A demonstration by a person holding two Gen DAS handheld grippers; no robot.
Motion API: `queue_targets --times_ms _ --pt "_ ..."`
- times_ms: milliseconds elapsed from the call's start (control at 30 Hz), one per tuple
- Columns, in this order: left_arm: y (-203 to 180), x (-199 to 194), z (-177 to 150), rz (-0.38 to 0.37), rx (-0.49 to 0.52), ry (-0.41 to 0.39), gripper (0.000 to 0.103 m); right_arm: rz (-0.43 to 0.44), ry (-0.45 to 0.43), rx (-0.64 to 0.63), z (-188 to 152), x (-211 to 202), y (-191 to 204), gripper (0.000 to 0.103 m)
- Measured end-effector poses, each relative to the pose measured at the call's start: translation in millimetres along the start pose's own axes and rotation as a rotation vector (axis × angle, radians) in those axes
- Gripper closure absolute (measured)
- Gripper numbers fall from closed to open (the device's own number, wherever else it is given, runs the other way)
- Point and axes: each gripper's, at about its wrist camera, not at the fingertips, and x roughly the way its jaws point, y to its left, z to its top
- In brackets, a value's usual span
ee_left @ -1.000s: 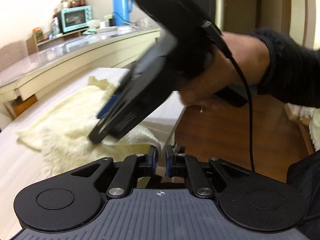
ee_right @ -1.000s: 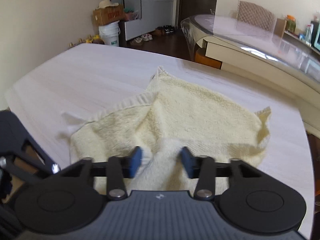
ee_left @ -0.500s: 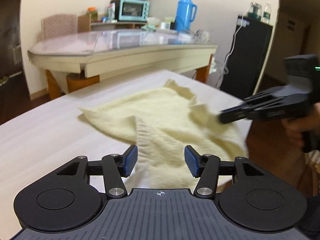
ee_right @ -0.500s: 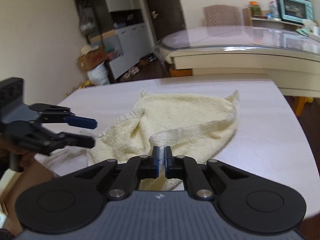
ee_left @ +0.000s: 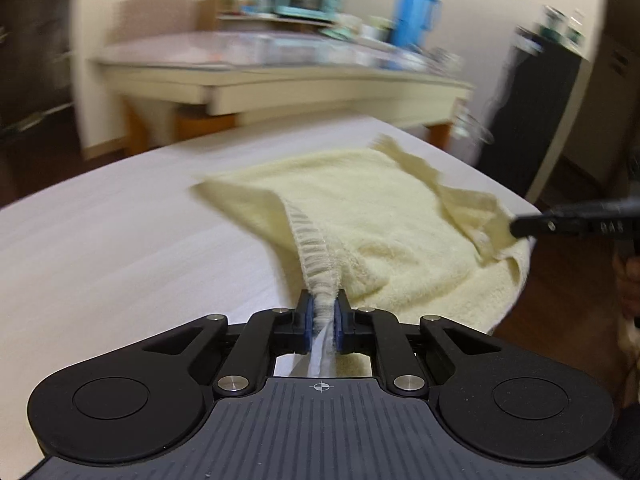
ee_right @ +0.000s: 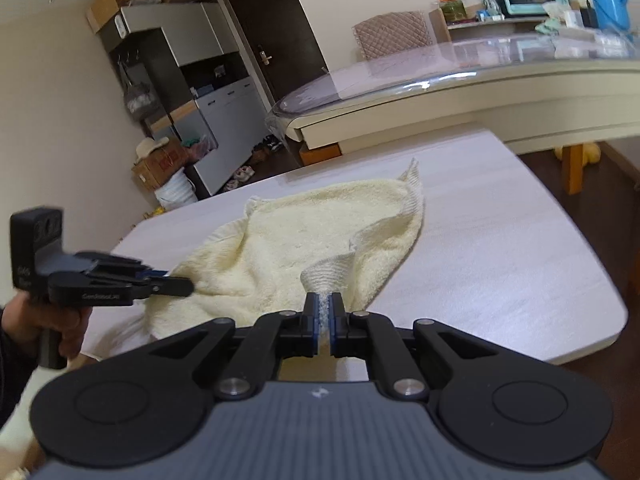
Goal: Fold towel
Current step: 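Spread the towel flat on the table with both grippers pulling apart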
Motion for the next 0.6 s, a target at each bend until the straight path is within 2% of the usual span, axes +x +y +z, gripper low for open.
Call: queue_targets --times_ms 67,167,200,267,300,400,533,600 --pt "4 -18 -13 0.05 -0.096 -0.015 0.092 0.034 0.009 0.03 -5 6 1 0.097" --pt "6 -31 -34 0.077 -0.204 0.006 0.087 0.061 0.036 0.038 -11 17 6 0.097" --pt "6 -32 -39 0.078 -0.213 0.009 0.083 0.06 0.041 0.035 -13 19 7 0.096" --pt "8 -35 -44 0.078 -0.227 0.001 0.082 0.056 0.043 0.039 -13 22 8 0.094" --pt "10 -36 -44 0.078 -0.232 -0.002 0.077 0.046 0.039 0.039 -13 21 7 0.089" --pt "13 -43 -40 0.119 -0.216 -0.022 0.067 -0.011 0.013 0.027 -13 13 6 0.084" --pt "13 -49 -32 0.138 -0.188 -0.065 0.066 -0.068 -0.038 0.012 -12 -2 8 0.082" --pt "9 -49 -26 0.138 -0.167 -0.081 0.065 -0.057 -0.049 -0.01 -11 -3 15 0.072"
